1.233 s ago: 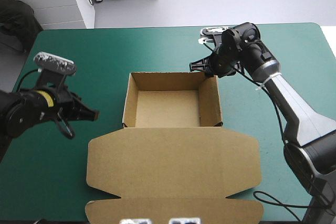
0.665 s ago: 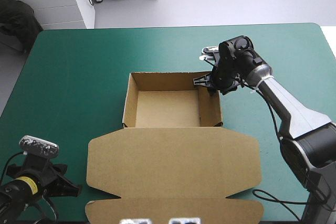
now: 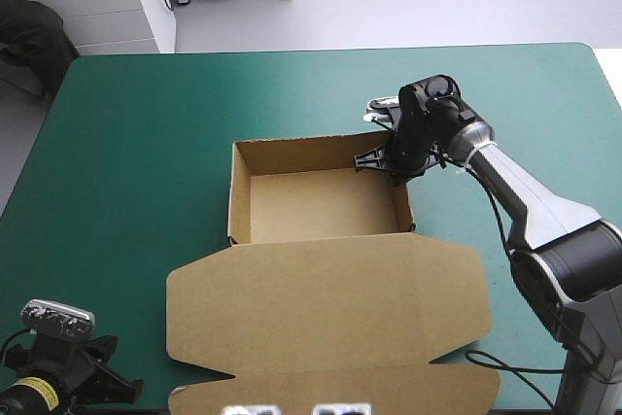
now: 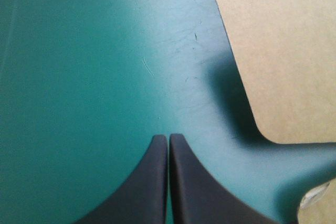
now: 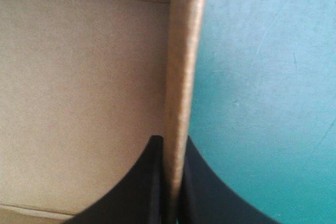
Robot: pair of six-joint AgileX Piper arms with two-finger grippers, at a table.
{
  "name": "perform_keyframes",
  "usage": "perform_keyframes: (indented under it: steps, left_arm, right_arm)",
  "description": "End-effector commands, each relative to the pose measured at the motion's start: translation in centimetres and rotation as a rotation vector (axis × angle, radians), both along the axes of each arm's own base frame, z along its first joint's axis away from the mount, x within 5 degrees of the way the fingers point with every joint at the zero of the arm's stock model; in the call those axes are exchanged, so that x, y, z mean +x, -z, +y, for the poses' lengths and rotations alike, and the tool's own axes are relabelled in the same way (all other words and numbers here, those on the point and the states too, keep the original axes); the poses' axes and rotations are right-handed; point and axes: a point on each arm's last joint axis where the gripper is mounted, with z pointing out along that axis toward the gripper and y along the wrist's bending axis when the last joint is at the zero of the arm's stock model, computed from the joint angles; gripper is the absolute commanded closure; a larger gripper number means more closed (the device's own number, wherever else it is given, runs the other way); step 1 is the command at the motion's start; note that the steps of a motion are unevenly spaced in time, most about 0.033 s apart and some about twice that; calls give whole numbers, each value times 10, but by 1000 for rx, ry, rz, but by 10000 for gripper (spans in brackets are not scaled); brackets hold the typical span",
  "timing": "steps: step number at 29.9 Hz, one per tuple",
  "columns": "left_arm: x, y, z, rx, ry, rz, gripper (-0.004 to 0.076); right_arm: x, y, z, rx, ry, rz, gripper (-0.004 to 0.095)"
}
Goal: Fold the box
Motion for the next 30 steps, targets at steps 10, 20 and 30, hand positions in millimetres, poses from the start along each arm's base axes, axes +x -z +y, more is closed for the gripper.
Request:
perform_keyframes:
  steps: [10,20,30]
  left_arm:
    - [3,-9,-1,-23,-1,-45,731]
    - [3,-9,-1,-23,-1,-45,731]
    - [3,-9,-2,-24,0,-47,731]
  right_arm:
    - [-7,-79,-101,-114,174,-230,927]
    - [-16,-97,-225,-227,423,-259,927]
    - [-47,-87,-340,-321,704,-184,927]
